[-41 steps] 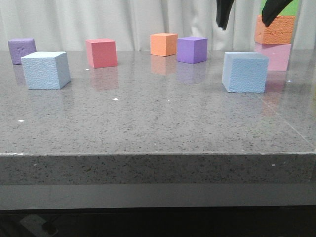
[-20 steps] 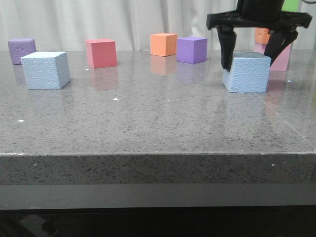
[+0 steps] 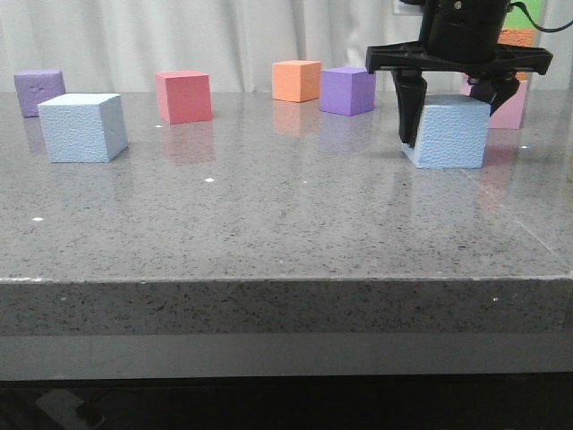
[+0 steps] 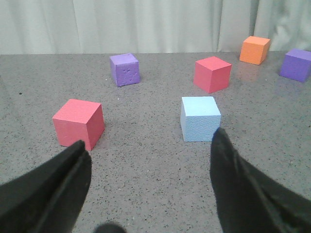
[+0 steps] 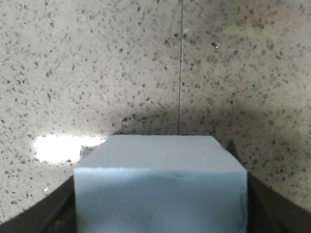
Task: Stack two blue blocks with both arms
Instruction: 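Lower the right gripper over the light-blue cube nearest the stack and close, then lift the light-blue cube with the right gripper and carry it toward the table center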
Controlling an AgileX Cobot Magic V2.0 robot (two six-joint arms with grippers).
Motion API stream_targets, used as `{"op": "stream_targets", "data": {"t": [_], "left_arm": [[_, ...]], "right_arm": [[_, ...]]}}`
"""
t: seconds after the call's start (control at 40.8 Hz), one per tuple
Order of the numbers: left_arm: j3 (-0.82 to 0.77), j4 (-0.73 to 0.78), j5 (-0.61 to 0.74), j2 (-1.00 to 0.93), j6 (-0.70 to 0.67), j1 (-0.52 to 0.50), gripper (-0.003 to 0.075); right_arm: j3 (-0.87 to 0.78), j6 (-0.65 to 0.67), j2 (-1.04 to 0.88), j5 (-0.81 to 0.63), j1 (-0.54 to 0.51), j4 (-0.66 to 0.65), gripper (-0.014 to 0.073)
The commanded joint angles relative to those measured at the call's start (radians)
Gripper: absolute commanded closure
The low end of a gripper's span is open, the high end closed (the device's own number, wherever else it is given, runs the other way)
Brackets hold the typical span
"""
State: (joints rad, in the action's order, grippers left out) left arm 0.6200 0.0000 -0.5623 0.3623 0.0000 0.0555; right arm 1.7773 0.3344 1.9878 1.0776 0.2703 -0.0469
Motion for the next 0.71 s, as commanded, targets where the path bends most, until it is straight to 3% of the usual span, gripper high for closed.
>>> {"op": "stream_targets", "data": {"t": [0.0, 0.22, 0.465, 0.686], "left_arm": [[0.026, 0.0, 0.078, 0.014, 0.0, 0.009, 0.0209], [0.026, 0.0, 0.078, 0.014, 0.0, 0.009, 0.0209], [0.026, 0.0, 0.078, 0.014, 0.0, 0.009, 0.0209], [0.026, 0.0, 0.078, 0.014, 0.0, 0.009, 0.0209]], "right_arm": [[0.032, -0.001, -0.056, 0.0, -0.009, -0.024, 0.0372], [0.087, -0.001, -0.058, 0.105, 0.004, -0.002, 0.0376], [0.244, 0.008, -0.055, 0.177, 0.154, -0.003, 0.0376], [0.273, 0.24, -0.052, 0.142, 0.294, -0.103, 0.0376]]}}
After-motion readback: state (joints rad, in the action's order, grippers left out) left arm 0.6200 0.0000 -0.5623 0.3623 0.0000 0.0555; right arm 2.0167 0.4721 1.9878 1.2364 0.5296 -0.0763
